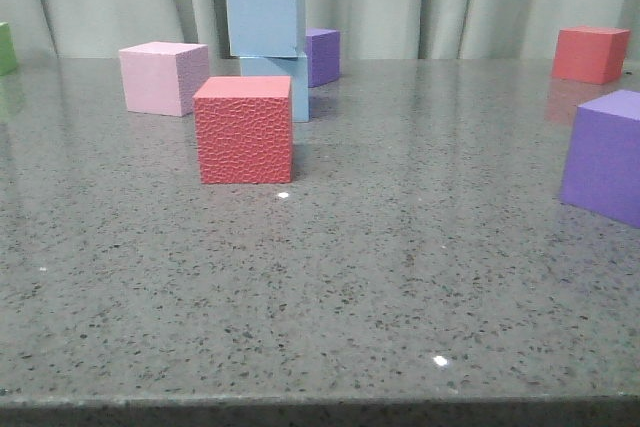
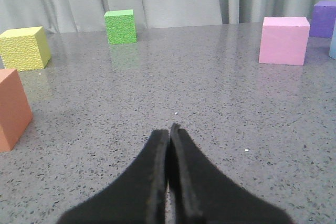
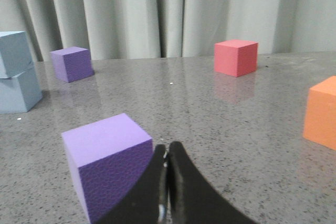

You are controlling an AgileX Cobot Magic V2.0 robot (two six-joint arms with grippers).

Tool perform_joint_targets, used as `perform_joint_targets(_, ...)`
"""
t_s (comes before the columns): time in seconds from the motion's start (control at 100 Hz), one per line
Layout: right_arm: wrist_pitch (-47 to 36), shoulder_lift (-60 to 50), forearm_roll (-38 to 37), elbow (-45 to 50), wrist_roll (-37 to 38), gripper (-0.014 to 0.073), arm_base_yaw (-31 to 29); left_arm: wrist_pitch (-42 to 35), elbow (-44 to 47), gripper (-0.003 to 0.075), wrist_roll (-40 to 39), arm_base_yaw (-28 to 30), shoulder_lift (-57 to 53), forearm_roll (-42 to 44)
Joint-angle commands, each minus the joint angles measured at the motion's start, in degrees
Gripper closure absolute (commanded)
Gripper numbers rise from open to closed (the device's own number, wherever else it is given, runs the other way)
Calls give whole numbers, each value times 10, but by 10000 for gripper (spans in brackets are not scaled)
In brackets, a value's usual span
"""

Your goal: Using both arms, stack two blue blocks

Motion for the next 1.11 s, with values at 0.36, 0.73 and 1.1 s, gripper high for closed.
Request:
perform_joint_targets(0.36,21,-54,3,-10,-7,690,-12,-46,2,739,-2,2,-19,-5)
perform_joint_targets(0.73,23,-54,3,-10,-7,690,-12,-46,2,738,-2,2,-19,-5)
perform_joint_targets(1.1,23,-54,3,-10,-7,690,-12,-46,2,739,-2,2,-19,-5)
